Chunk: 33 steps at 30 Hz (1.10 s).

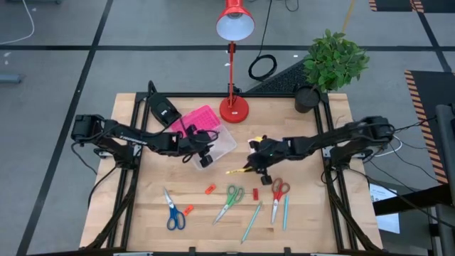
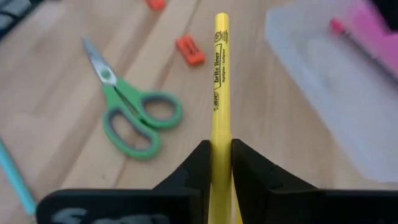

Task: Pack school essentials
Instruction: Put the yellow pen into the pink supply box

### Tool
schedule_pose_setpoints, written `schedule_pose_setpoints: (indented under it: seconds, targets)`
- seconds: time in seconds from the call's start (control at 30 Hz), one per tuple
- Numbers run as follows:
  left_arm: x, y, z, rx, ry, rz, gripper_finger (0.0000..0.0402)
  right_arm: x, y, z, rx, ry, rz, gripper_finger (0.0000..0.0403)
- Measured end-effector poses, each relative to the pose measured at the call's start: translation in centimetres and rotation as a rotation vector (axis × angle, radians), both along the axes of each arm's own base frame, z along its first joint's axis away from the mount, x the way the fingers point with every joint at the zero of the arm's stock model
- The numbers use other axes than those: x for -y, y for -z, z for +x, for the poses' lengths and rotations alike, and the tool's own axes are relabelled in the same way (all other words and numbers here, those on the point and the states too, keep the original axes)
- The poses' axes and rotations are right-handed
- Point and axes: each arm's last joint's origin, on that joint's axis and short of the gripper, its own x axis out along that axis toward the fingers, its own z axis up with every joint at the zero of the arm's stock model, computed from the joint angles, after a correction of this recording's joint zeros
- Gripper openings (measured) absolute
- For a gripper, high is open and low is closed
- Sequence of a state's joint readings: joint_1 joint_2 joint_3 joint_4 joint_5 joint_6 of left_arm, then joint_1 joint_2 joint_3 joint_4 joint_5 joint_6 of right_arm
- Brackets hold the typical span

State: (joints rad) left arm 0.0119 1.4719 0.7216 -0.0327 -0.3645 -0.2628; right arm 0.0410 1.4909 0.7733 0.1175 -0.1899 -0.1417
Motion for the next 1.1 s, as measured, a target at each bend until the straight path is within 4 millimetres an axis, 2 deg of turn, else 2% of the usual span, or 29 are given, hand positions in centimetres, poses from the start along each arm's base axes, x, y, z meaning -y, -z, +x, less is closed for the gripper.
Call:
schedule_pose_setpoints:
  seconds: [0.17, 0.47, 0.63, 1.1]
  targets:
    - [0.7, -0.5, 0.5, 0.061, 0.060, 0.025, 0.0086, 0.1, -2.1, -1.4, 0.117, 0.017, 0.030, 0.0042]
    - [1.8, -1.6, 1.4, 0.188, 0.150, 0.056, 0.0086, 0.1, -3.1, -3.4, 0.431, 0.035, 0.090, 0.0042]
    - [2.5, -2.5, 1.9, 0.271, 0.248, 0.075, 0.0086, 0.2, -3.4, -3.7, 0.551, 0.035, 0.102, 0.0042]
    - [5.1, -4.3, 2.4, 0.447, 0.469, 0.168, 0.0086, 0.1, -4.3, -3.1, 0.731, 0.035, 0.128, 0.0041]
